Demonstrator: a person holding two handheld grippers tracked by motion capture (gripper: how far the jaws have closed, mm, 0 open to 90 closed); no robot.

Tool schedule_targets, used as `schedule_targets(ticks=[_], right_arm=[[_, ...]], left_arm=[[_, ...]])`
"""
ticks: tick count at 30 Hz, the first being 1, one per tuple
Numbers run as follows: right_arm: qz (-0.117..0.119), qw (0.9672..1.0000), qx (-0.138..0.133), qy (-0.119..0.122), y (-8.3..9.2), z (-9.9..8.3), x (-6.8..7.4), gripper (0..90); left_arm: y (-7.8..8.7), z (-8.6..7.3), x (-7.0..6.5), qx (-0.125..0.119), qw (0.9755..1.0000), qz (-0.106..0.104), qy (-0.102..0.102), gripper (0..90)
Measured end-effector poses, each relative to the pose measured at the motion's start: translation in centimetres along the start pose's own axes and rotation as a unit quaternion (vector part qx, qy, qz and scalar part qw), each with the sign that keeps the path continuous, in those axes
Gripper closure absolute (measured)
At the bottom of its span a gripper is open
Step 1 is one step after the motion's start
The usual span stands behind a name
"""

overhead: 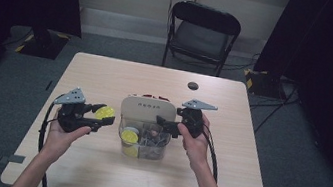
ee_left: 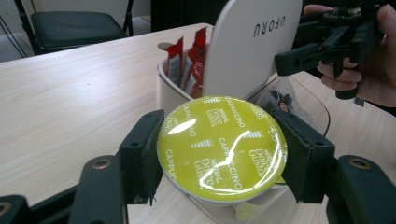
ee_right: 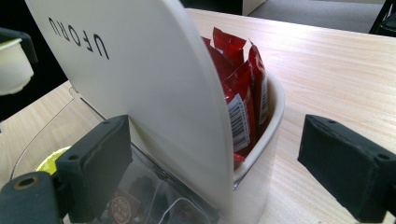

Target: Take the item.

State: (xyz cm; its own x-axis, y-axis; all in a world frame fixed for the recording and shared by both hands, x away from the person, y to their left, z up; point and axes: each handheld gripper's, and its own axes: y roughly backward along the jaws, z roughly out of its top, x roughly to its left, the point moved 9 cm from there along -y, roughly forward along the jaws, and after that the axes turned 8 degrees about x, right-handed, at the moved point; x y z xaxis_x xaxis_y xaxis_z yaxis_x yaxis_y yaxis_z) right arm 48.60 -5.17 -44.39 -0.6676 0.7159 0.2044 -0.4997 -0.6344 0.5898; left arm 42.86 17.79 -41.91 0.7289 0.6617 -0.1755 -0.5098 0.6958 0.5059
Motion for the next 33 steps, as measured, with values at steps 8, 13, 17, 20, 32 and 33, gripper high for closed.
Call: schedule_targets(ticks=[8,13,17,20,32,33], right_arm=[[0.0,1.0,0.0,-0.001,0.0,0.0,0.0,9.3],[0.001,1.0,0.0,-0.002,0.0,0.0,0.0,9.3],[0.001,1.0,0.0,-0.001,0.0,0.0,0.0,9.3],[0.002,1.0,0.0,-0.002,0.0,0.0,0.0,9.2],[0.0,1.0,0.0,-0.001,0.0,0.0,0.0,9.3],[0.0,1.0,0.0,-0.001,0.0,0.0,0.0,9.3]], left_arm=[[0.9,-0.1,1.9,0.004,0.9998,0.019,0.005,37.9],[1.2,-0.4,3.2,0.012,0.9993,0.034,0.011,37.9],[1.4,-0.7,4.1,0.018,0.9989,0.04,0.019,37.9],[1.4,-0.9,4.8,0.024,0.9985,0.046,0.02,37.9],[1.1,-2.4,7.9,0.044,0.9957,0.074,0.036,37.9],[1.1,-2.6,8.1,0.046,0.9952,0.078,0.039,37.9]])
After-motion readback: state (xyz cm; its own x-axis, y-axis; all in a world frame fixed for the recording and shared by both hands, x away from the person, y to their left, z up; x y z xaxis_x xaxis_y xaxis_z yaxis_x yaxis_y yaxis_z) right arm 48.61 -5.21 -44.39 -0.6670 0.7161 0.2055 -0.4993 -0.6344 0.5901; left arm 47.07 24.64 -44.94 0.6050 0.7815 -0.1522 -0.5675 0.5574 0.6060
